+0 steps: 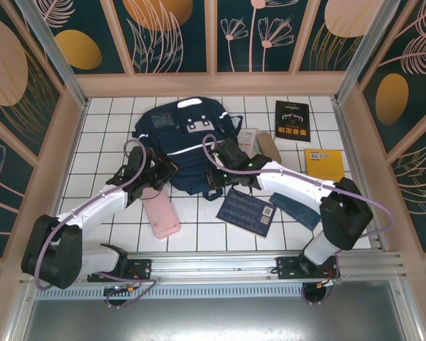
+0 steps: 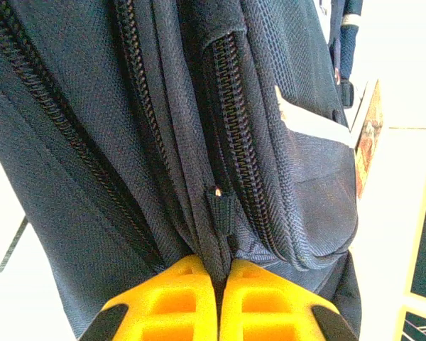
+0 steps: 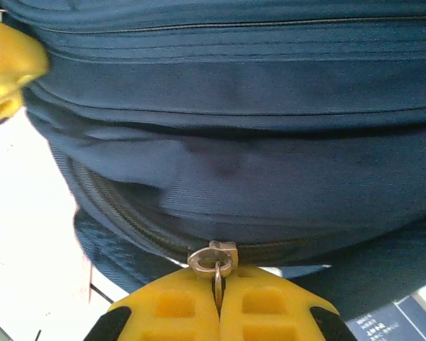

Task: Pack the student bag

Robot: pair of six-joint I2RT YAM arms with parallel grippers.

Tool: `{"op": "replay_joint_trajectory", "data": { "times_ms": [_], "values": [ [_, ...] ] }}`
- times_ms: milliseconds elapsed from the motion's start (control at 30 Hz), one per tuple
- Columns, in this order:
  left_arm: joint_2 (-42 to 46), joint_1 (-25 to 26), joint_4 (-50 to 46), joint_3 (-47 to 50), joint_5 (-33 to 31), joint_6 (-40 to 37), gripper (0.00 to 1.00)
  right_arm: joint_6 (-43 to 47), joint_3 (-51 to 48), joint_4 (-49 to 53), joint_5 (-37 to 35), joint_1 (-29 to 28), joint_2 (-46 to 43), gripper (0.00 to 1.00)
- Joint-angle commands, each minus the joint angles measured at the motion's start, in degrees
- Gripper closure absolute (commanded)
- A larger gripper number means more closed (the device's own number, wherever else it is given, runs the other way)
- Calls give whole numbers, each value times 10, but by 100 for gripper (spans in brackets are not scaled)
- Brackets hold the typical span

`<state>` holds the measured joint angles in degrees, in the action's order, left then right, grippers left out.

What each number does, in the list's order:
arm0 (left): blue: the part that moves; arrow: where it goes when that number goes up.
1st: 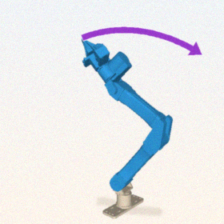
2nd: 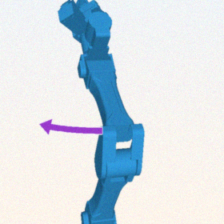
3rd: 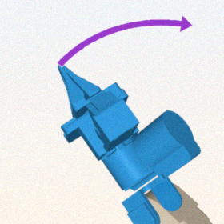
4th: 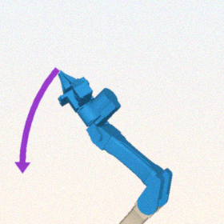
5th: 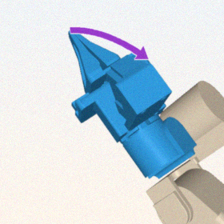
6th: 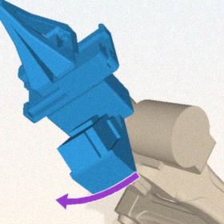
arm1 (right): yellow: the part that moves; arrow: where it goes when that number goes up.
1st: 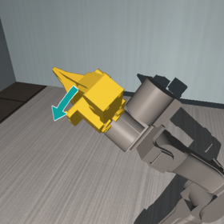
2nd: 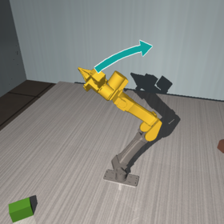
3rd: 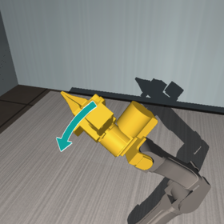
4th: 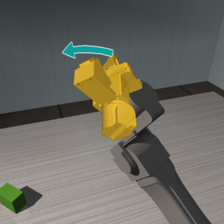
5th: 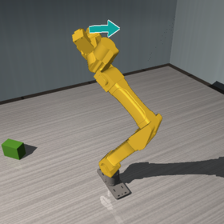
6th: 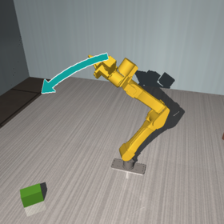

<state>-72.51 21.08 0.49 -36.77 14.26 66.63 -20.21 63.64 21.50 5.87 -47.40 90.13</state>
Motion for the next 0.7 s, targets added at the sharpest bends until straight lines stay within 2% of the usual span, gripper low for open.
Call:
{"op": "replay_joint_trajectory", "data": {
  "times_ms": [0,367,533,567,633,667],
  "values": [
    [28,-21,-33,5,-43,-32,100,27,-15,17,-12,31,-32,100],
    [78,-43,-104,-27,-65,-84,100,54,-40,-30,49,120,-19,100],
    [80,-55,-136,-51,-51,-124,100,43,-38,-81,126,112,-29,100],
    [73,-54,-152,-65,-47,-135,88,34,-39,-91,134,105,-33,100],
    [54,-54,-191,-104,-40,-161,57,8,-32,-102,133,85,-34,100],
    [51,-54,-206,-119,-38,-170,49,-6,-27,-103,129,77,-32,100]
  ]
}}
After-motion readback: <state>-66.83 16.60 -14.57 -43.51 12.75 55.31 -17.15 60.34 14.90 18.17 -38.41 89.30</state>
